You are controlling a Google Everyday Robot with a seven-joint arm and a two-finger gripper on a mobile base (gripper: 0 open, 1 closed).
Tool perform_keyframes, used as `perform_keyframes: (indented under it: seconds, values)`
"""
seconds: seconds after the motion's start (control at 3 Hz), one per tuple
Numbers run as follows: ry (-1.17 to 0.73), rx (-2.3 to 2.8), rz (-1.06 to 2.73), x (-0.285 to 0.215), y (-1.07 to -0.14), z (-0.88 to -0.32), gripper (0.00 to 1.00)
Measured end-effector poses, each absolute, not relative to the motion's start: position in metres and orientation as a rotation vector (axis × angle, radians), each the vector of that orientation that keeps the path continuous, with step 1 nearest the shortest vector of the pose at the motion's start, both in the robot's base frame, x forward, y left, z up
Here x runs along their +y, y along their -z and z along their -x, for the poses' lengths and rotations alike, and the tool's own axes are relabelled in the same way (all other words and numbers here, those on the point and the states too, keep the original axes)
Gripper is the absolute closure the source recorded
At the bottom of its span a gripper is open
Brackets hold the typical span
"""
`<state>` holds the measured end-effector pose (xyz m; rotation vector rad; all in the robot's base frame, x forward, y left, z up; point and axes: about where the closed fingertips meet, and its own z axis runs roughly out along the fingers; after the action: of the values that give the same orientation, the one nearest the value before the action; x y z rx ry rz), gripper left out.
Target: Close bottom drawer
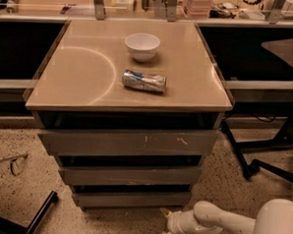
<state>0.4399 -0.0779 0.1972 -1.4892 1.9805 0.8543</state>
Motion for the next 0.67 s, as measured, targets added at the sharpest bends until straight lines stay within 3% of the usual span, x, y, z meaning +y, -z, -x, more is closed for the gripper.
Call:
perform_keyframes:
  seconds: [0.33, 0.67]
  values:
    - [-0.872, 1.957, 1.511, -0.073, -0.190, -0.458, 0.00]
    - [-0.846, 1.917, 1.567, -0.062, -0.185, -0.514, 0.00]
